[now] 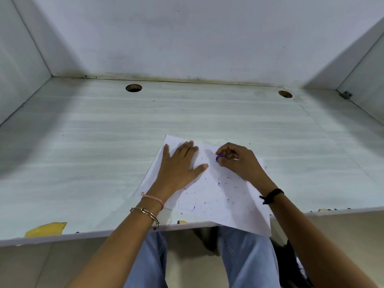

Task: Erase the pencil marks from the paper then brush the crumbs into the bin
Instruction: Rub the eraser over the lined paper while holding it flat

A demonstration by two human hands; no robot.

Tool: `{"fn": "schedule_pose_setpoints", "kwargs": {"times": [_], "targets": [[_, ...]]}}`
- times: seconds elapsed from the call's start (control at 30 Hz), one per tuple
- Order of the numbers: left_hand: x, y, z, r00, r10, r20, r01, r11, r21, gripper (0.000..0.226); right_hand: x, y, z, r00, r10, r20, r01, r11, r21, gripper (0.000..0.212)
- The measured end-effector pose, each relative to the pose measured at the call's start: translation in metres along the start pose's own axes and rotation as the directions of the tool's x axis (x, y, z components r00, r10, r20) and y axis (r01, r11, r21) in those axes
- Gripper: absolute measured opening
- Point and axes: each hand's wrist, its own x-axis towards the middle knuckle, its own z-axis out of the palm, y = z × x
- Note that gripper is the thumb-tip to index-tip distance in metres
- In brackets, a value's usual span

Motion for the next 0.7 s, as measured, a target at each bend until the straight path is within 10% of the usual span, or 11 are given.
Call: {"fn": "schedule_pose_setpoints", "kwargs": {"times": [0.43,0.6,0.7], "targets": [[0.002,0.004,0.006,1.000,0.027,0.012,-0.028,0.994,0.107,0.088,0.028,-0.029,0.012,0.996,-0.086,0.011,0.085,0.934,-0.347,0.017],[0.003,0.004,0.009,0.999,0.039,-0.016,-0.036,0.992,0.124,0.088,0.019,-0.043,0.015,0.968,-0.075,0.238,0.156,0.926,-0.344,0.015],[0.003,0.004,0.010,0.999,0.038,-0.010,-0.037,0.993,0.112,0.088,0.034,-0.037,0.008,0.992,-0.068,0.105,0.105,0.912,-0.396,0.016]]}}
